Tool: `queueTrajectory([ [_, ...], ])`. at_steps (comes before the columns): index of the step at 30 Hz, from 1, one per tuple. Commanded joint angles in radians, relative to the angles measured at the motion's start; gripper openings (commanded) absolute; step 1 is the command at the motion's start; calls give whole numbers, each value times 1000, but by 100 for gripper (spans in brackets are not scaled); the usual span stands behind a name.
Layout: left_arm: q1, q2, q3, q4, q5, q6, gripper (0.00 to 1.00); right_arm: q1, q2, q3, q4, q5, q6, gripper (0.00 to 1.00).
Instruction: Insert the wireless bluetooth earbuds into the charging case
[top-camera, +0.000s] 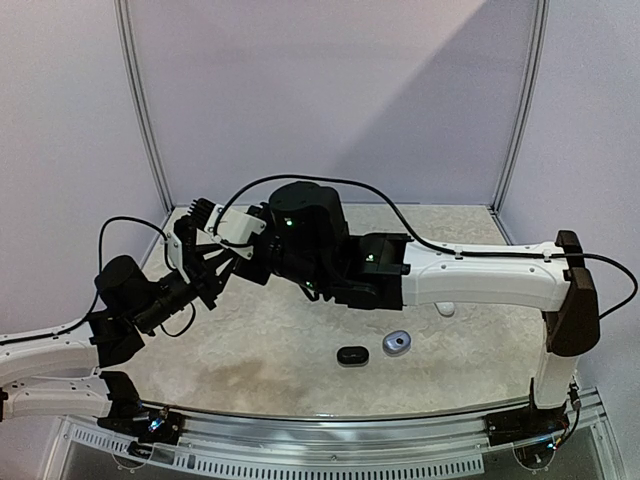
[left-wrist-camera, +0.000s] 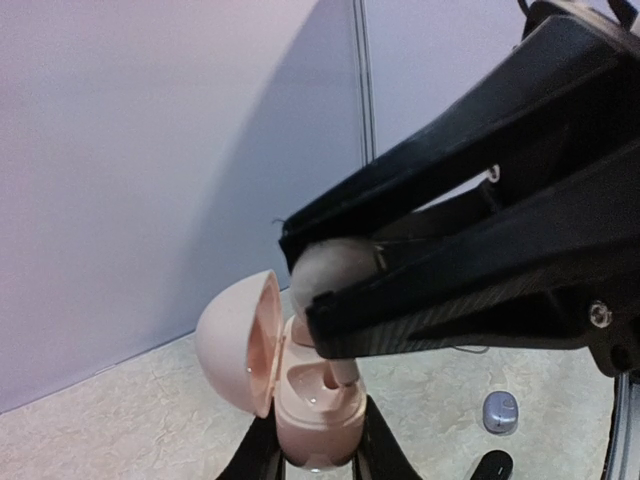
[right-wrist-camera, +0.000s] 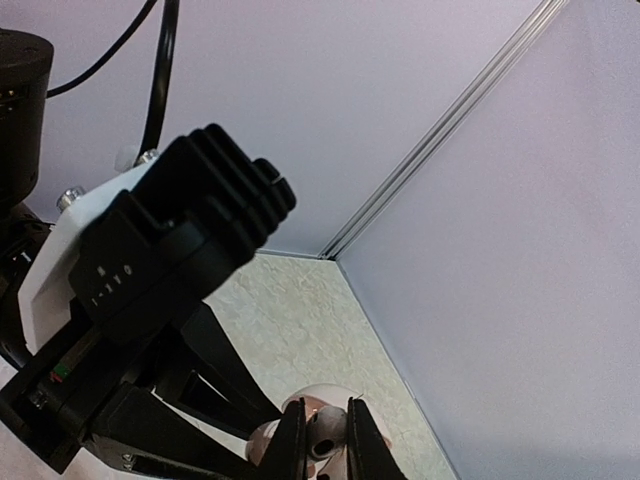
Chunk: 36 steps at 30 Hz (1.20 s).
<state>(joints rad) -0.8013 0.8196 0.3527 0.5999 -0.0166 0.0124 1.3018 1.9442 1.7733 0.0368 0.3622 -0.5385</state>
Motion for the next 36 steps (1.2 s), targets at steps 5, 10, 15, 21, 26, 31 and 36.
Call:
queueTrajectory([
  [5, -15, 0, 23, 7, -14, -1, 0, 4, 18, 17, -14, 71, -42, 0],
  [10, -15, 1, 23, 16, -10, 5, 0, 5, 27, 18, -28, 55, -42, 0],
  [15, -15, 0, 23, 17, -11, 10, 0, 4, 46, 21, -37, 59, -46, 0],
  [21, -15, 1, 23, 21, -16, 14, 0, 5, 60, 26, -77, 63, -55, 2],
  [26, -15, 1, 22, 24, -17, 18, 0, 4, 68, 30, -87, 77, -61, 11],
  [31, -15, 0, 20, 32, -20, 20, 0, 4, 71, 31, -89, 93, -67, 15],
  [36, -15, 0, 19, 34, -17, 20, 0, 5, 73, 31, -89, 90, -67, 17],
])
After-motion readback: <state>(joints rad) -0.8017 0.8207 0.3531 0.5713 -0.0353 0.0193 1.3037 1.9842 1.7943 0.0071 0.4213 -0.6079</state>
